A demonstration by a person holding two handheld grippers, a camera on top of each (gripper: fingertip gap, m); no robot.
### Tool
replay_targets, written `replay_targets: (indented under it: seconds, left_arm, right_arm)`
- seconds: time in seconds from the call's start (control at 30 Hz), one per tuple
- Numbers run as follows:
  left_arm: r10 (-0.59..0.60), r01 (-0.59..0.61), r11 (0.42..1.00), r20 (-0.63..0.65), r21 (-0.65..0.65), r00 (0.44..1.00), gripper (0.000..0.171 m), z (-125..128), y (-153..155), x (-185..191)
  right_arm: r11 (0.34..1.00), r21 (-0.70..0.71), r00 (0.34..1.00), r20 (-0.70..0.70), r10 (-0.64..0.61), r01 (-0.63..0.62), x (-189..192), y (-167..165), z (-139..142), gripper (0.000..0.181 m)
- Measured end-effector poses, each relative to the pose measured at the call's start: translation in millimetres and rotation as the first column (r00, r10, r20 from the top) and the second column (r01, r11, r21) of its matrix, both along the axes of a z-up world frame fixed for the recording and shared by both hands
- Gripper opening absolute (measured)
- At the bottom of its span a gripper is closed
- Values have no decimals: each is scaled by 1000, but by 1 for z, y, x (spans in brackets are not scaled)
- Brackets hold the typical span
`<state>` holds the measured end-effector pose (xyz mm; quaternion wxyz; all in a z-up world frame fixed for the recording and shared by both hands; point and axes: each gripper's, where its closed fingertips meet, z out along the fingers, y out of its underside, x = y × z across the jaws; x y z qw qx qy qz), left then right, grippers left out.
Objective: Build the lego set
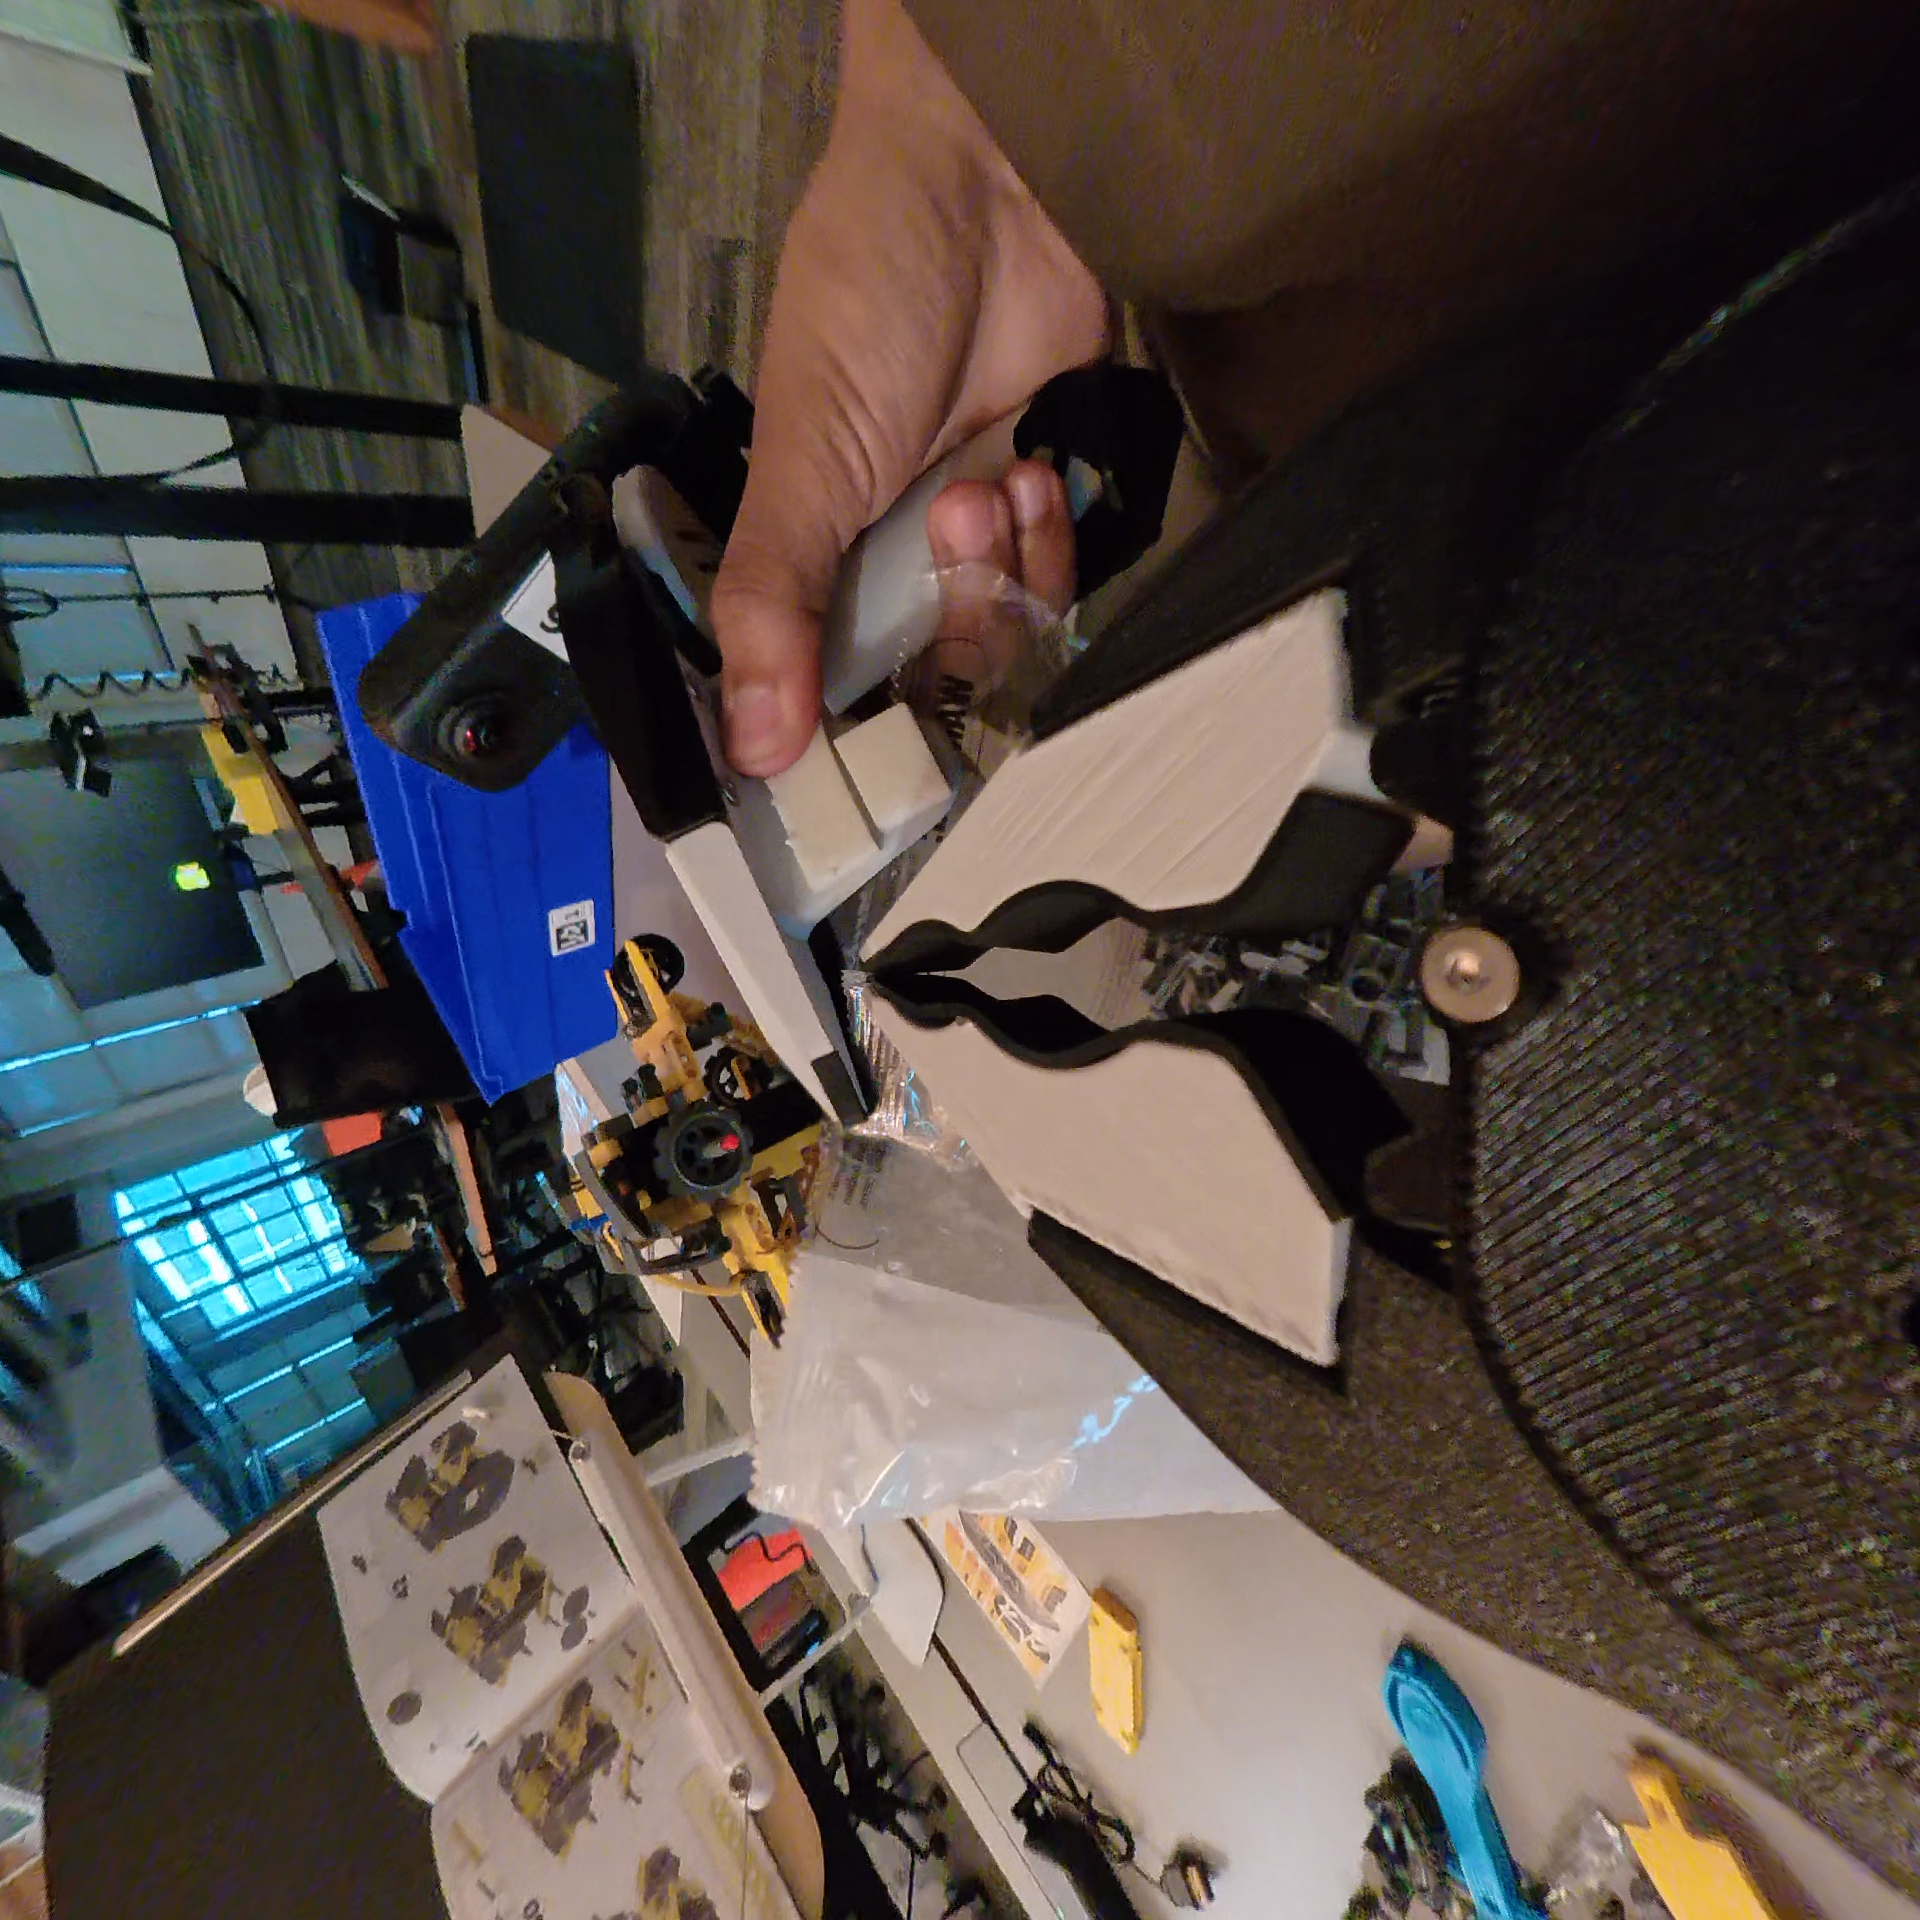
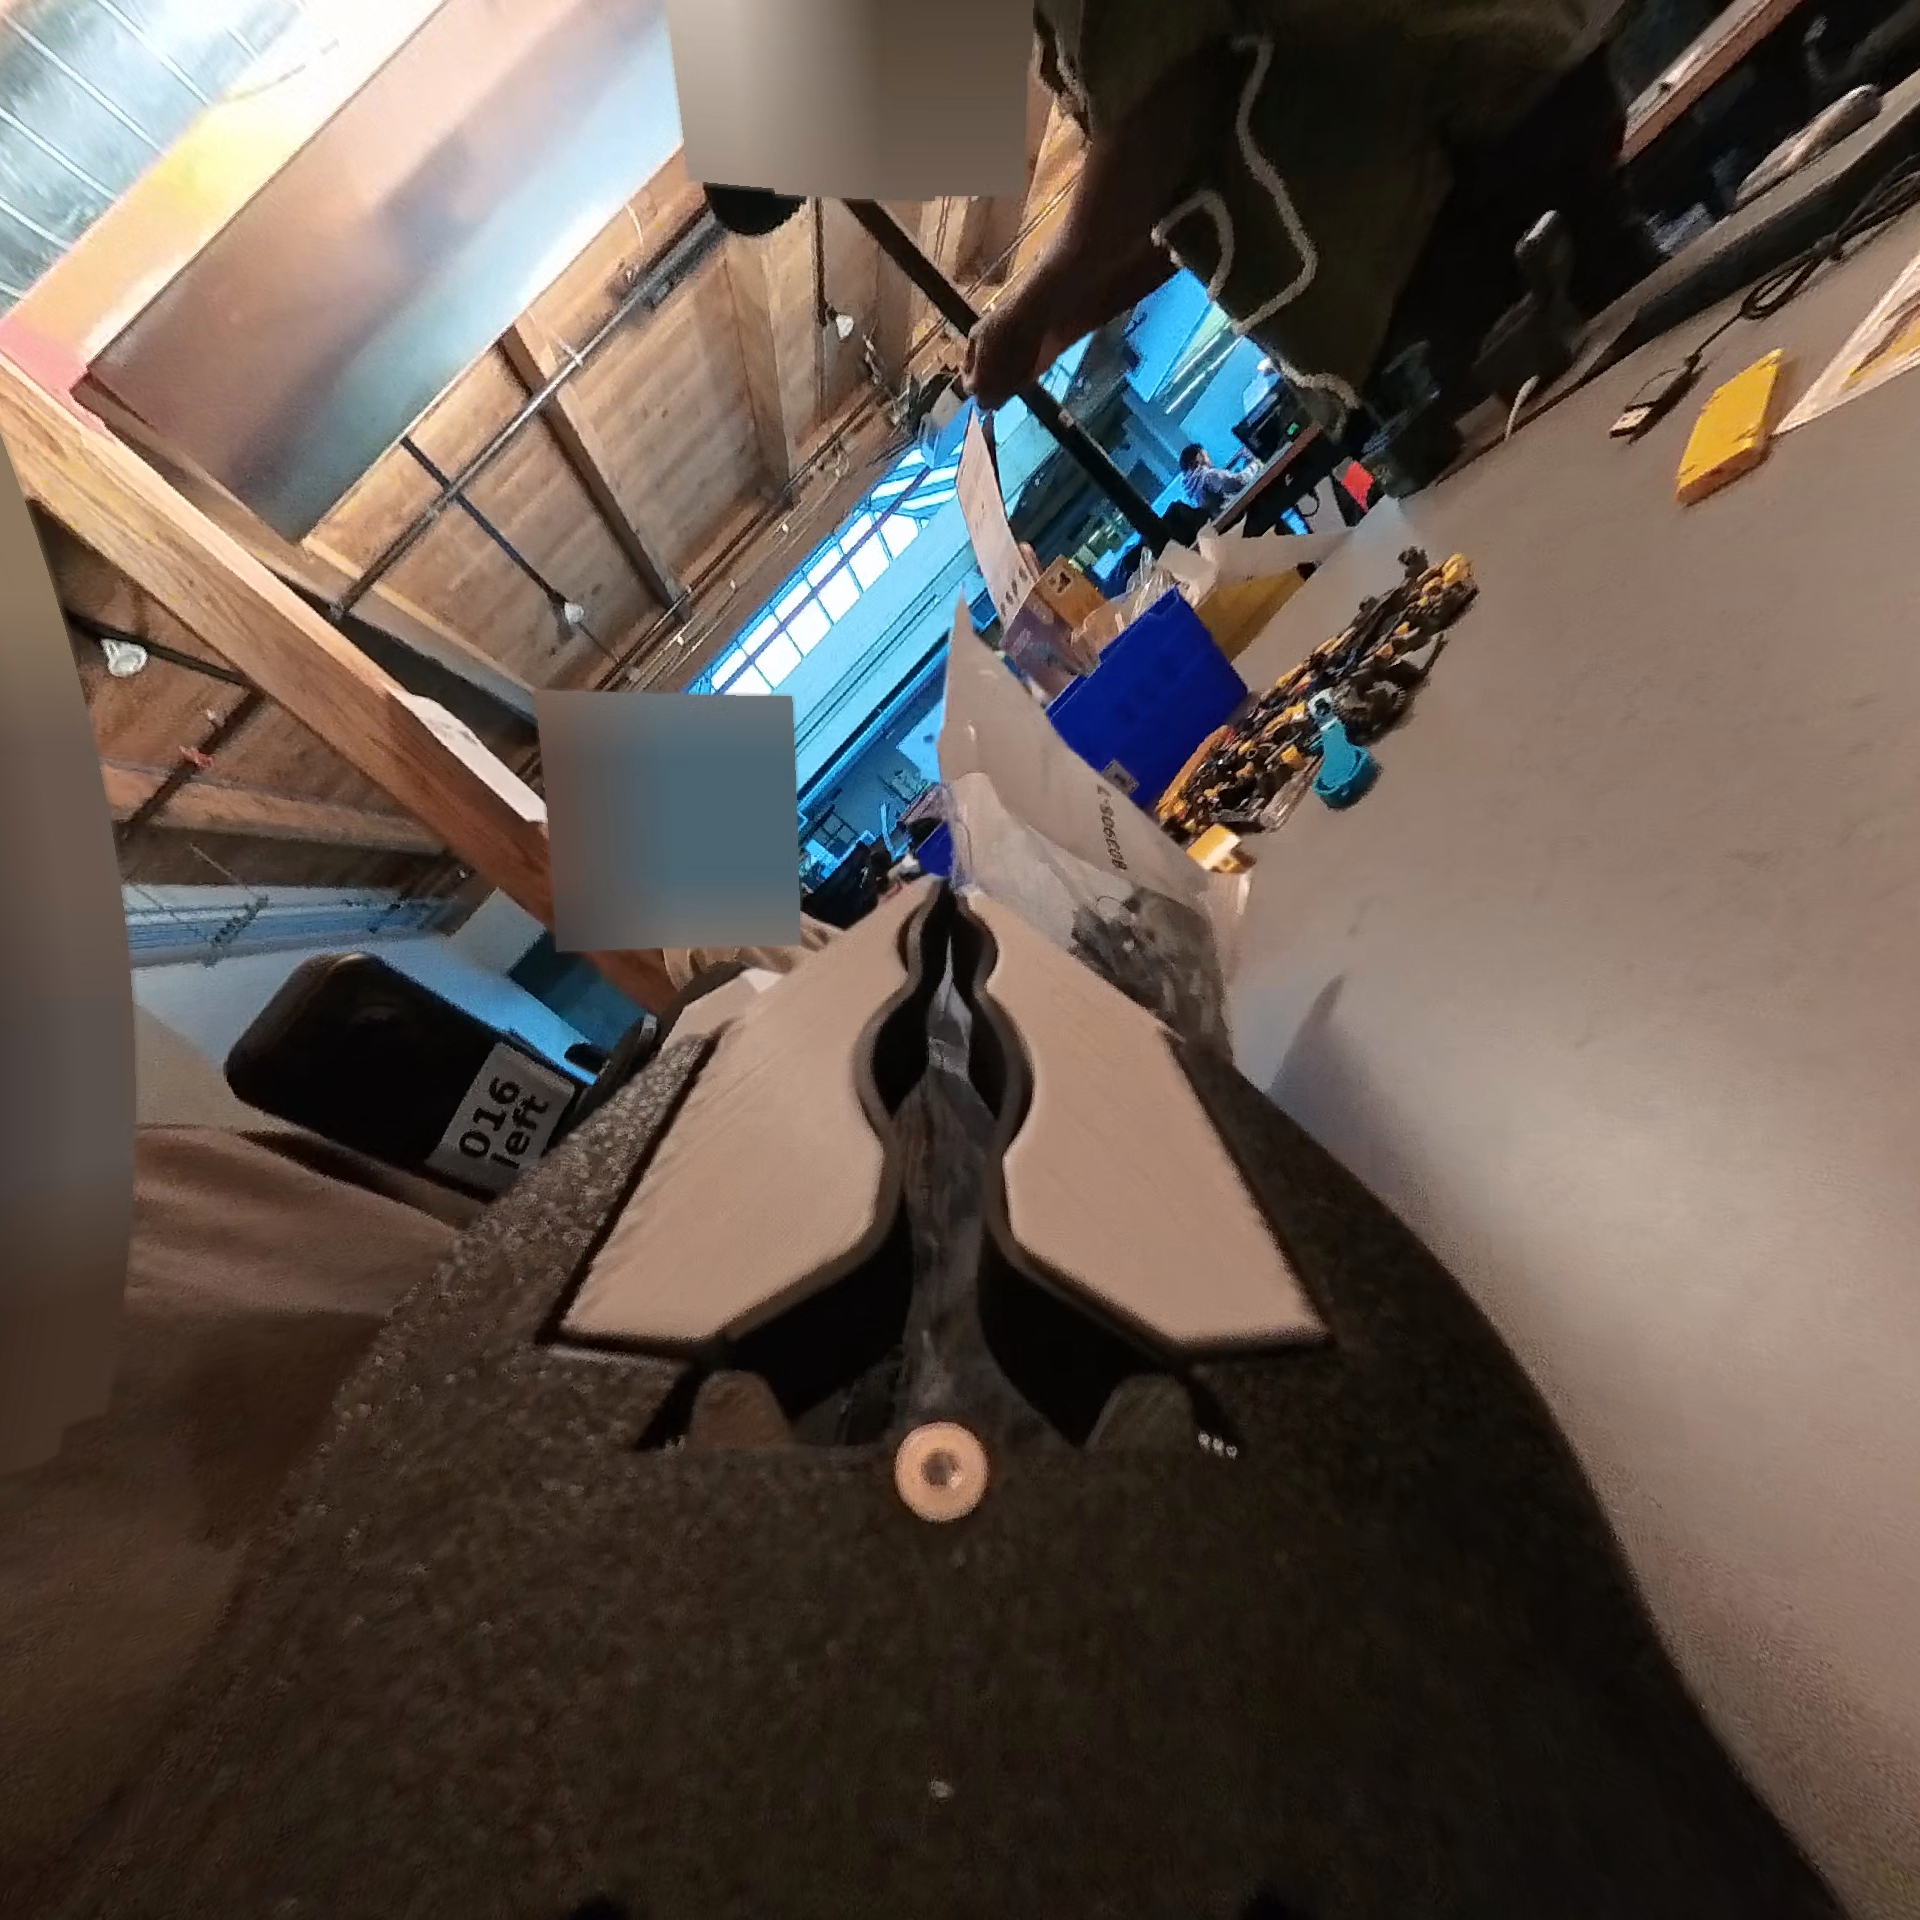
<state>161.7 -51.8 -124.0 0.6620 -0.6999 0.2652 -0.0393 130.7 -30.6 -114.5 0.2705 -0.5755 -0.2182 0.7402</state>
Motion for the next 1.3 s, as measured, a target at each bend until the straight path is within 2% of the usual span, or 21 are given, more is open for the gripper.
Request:
replay_targets:
  seconds: [0.17,0.27,0.3,0.33,0.4,0.47,0.57,0.63,0.77,0.8,0.9,1.0,1.1,1.13,1.23,1.3]
  left_arm:
    - [59,-54,996,-64,71,996,0,5,13,-12]
    - [63,-59,993,-36,98,997,0,12,19,-19]
    - [44,-45,995,5,84,999,0,14,21,-22]
    - [7,-13,998,98,54,995,0,17,23,-25]
    - [-46,53,998,296,-15,954,0,18,28,-37]
    - [-20,31,999,333,-29,943,0,15,32,-50]
    - [21,-16,1000,328,-17,945,0,20,33,-66]
    - [32,-25,999,332,-25,943,0,22,34,-73]
    - [-13,24,999,314,-32,949,0,18,35,-66]
    - [-16,28,999,319,-33,948,0,18,35,-65]
    - [-8,24,999,360,-39,933,0,17,35,-71]
    - [-16,46,997,426,-59,904,0,17,33,-73]
    - [-59,117,990,539,-74,840,0,20,32,-72]
    - [-86,159,985,602,-68,794,0,23,32,-71]
    - [-171,304,952,784,-24,597,0,35,28,-69]
    - [-188,334,943,824,-1,534,0,40,27,-68]
  right_arm:
    - [991,-128,997,-77,20,-30,-10,14,6,0]
    - [975,-208,987,-154,50,-82,-17,20,14,0]
    - [969,-227,982,-178,55,-95,-19,22,15,0]
    - [966,-238,979,-198,55,-103,-21,24,17,0]
    - [964,-240,981,-179,72,-115,-30,28,14,0]
    - [989,-141,994,-104,29,-43,-35,33,12,3]
    - [993,91,997,-19,-75,77,-27,36,18,25]
    - [974,213,995,57,-84,70,-28,27,17,27]
    - [942,333,978,183,-100,34,-38,19,10,38]
    - [936,352,975,199,-96,20,-41,18,9,36]
    - [934,356,976,213,-41,-39,-45,10,11,7]
    - [901,433,965,248,-90,-28,-46,10,8,0]
    - [887,461,968,234,-93,-26,-45,8,11,0]
    - [899,436,976,207,-68,-30,-45,6,15,0]
    - [950,307,997,67,42,-61,-42,2,26,0]
    - [973,209,994,-30,109,-100,-41,2,32,0]
